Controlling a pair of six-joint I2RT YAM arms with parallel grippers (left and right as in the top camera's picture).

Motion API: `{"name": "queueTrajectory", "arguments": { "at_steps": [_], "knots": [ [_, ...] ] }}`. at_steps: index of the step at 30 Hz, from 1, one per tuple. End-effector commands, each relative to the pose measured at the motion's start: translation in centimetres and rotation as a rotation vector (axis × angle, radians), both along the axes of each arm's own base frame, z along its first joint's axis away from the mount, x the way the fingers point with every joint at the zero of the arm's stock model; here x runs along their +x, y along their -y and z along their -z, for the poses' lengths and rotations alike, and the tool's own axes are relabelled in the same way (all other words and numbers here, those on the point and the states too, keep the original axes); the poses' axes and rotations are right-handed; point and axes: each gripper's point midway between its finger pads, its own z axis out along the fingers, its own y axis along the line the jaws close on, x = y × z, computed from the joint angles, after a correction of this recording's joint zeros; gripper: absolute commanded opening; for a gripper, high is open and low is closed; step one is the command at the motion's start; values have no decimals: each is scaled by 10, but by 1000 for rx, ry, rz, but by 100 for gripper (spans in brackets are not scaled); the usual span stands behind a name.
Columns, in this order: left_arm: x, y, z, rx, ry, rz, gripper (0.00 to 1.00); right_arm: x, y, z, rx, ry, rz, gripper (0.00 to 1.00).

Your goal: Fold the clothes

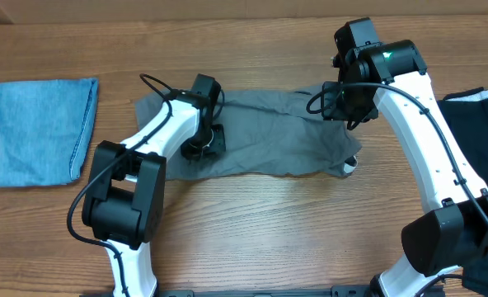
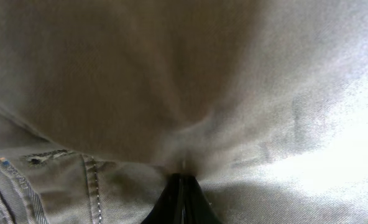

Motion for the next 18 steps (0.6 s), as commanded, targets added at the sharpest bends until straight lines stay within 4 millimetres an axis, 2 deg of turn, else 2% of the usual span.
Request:
{"name": "queueTrajectory", "arguments": {
  "at_steps": [1,4,8,10,12,16,18],
  "knots": [
    [-38,15,36,-16,-141,14,4,15,-10,-11,49,79,-15,45],
    [-38,15,36,-14,-141,19,8,28,-19,-13,55,137,-70,41],
    [-39,13,37,-6,-144,19,9,35,-47,-5,90,170,-227,34],
    [-39,12,36,-1,-144,19,9,37,-55,5,87,169,-250,30],
    [-40,12,37,2,-146,19,9,38,-65,19,111,160,-268,19],
    [-40,11,36,6,-145,19,9,30,-99,47,249,121,-323,4],
    [-40,11,37,5,-146,19,9,24,-115,59,317,103,-355,4]
  ]
}}
